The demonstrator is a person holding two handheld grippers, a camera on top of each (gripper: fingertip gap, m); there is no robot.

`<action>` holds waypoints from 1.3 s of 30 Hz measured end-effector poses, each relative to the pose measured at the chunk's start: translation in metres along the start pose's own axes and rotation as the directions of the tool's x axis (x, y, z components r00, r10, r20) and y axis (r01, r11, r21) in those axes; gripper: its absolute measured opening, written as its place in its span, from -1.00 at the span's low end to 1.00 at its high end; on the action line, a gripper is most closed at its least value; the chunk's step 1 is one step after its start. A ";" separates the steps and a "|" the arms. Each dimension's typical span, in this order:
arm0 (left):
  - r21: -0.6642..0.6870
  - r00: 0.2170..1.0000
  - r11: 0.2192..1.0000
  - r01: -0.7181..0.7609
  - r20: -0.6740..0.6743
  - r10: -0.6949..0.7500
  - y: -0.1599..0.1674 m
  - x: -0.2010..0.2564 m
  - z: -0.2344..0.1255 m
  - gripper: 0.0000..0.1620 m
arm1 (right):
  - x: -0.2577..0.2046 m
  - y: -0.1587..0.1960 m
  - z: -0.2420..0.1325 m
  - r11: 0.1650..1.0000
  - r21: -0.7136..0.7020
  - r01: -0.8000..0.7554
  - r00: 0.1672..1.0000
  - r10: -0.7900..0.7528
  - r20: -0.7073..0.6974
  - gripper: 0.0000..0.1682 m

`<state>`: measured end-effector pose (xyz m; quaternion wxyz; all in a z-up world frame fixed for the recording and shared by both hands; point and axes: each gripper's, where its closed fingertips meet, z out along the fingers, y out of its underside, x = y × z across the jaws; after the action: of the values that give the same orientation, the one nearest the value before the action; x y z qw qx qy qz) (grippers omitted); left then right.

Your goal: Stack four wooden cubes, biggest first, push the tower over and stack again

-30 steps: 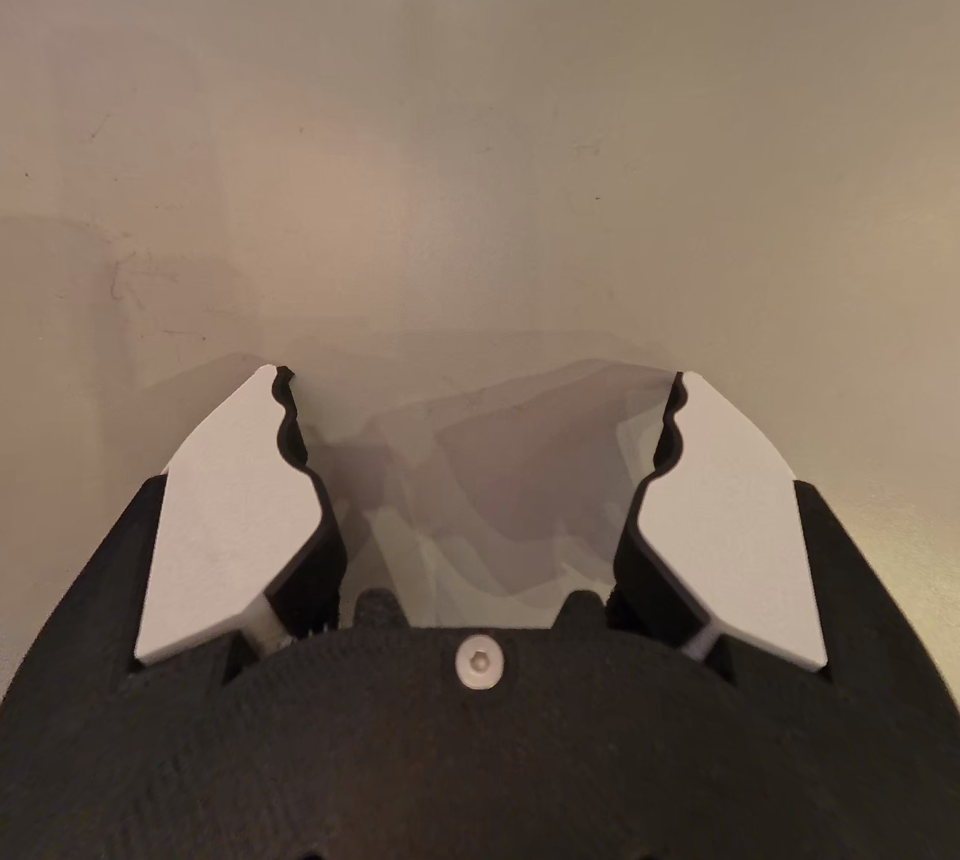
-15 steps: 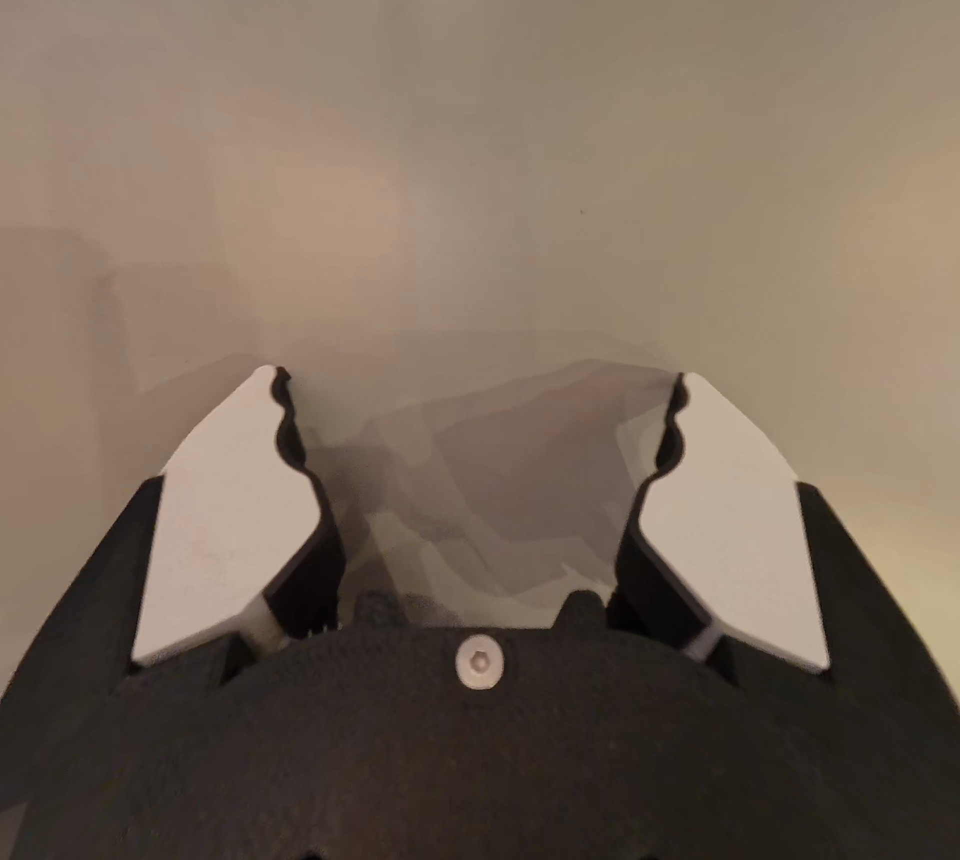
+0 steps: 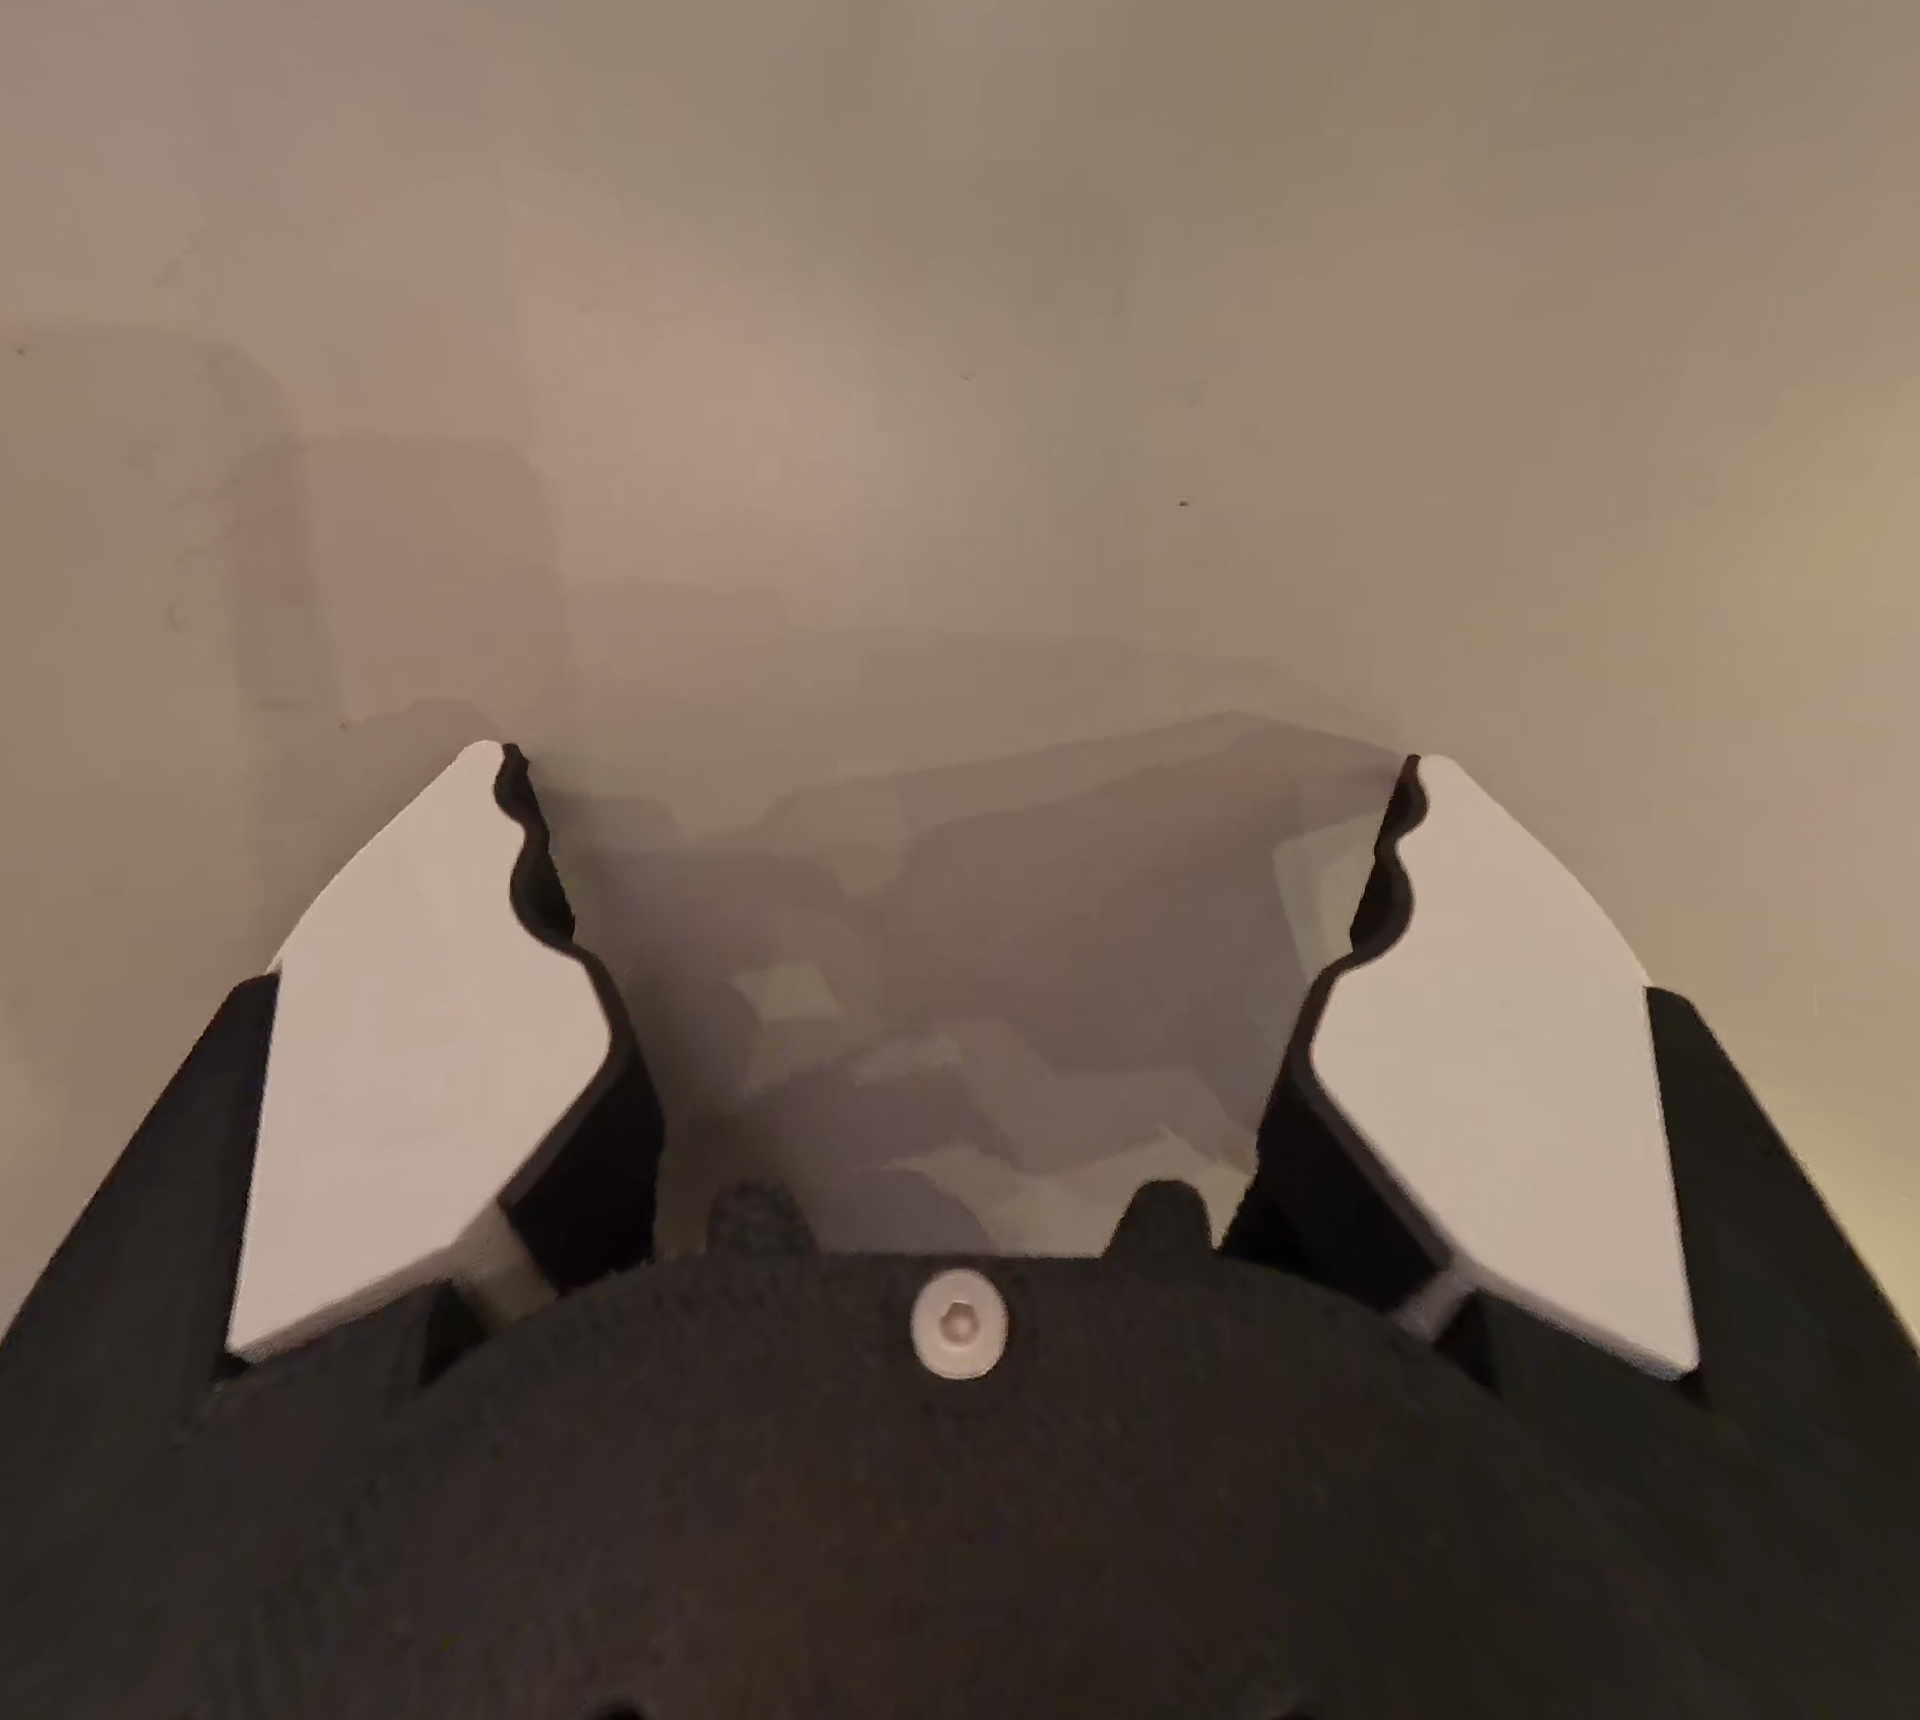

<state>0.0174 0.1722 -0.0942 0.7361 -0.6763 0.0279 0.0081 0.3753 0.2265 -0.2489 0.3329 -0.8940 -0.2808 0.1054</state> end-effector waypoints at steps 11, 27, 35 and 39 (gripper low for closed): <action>0.010 0.999 1.000 0.004 -0.042 -0.003 -0.002 0.019 0.004 -0.94 | 0.001 -0.006 0.007 0.997 -0.019 0.070 0.996 -0.069 0.054 0.76; -0.022 0.993 1.000 0.000 -0.118 -0.003 0.006 0.042 0.010 -0.93 | 0.004 -0.024 0.018 1.000 0.000 -0.003 0.999 0.003 0.042 0.75; -0.027 0.976 0.999 0.043 -0.212 -0.048 0.007 0.059 0.010 -0.91 | -0.057 -0.090 -0.047 0.844 0.388 -0.371 0.764 0.040 0.644 -0.53; 0.036 0.934 0.990 0.136 -0.338 -0.116 -0.014 0.090 0.005 -0.90 | -0.130 -0.096 -0.078 0.831 0.523 -0.192 0.755 -0.215 0.619 -0.30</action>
<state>0.1076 0.1732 -0.0846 0.7393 -0.6461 0.1092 -0.1550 0.2563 0.1697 -0.1271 0.4591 -0.6606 -0.3417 0.4859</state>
